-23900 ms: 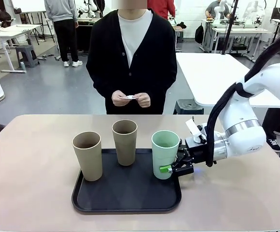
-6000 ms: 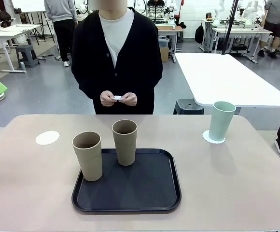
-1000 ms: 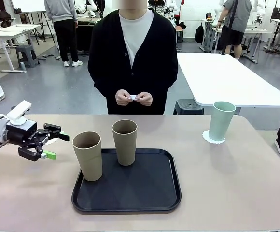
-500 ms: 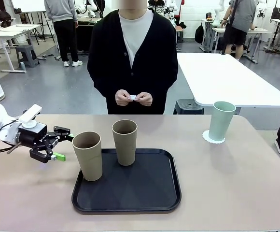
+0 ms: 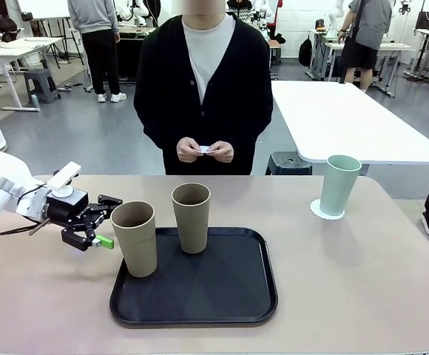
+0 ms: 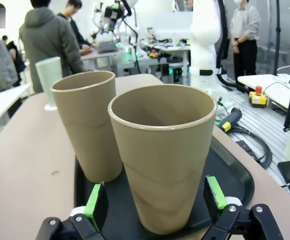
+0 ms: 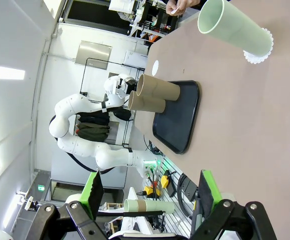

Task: Place coasters on the table and set cups on them.
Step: Take one Reusable plastic cup from the Flat Tray and place it on a coaster set by the human.

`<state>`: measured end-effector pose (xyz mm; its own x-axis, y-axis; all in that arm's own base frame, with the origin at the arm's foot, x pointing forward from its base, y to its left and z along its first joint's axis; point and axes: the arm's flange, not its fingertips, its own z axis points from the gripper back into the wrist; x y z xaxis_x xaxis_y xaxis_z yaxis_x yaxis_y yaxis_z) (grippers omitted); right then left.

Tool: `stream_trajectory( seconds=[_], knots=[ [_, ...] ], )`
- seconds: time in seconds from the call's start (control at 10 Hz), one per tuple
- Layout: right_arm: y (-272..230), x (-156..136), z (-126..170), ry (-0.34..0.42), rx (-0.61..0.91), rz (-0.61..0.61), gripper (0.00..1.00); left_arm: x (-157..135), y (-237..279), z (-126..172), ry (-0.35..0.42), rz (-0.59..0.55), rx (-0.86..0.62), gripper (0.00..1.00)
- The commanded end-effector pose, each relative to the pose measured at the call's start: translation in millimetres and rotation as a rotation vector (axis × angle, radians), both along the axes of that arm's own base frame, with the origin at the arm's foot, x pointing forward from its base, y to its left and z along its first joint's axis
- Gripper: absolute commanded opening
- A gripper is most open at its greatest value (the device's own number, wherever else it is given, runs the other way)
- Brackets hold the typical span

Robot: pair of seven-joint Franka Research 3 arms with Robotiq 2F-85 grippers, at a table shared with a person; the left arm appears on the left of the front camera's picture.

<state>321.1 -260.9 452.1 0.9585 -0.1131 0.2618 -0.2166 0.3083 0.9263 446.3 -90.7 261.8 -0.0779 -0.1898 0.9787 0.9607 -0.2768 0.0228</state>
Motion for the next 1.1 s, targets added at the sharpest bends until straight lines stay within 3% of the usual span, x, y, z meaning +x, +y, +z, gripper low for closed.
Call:
stream_trajectory(
  seconds=[0.0, 1.0],
  knots=[
    [0.2, 2.9, 1.9, 0.011, 0.007, -0.016, 1.0, 5.3, -9.6, -5.6, -0.009, -0.008, -0.007, 1.0],
    [0.2, 2.9, 1.9, 0.011, 0.007, -0.016, 1.0, -2.2, -47.5, -21.1, 0.046, -0.135, 0.003, 1.0]
  ],
)
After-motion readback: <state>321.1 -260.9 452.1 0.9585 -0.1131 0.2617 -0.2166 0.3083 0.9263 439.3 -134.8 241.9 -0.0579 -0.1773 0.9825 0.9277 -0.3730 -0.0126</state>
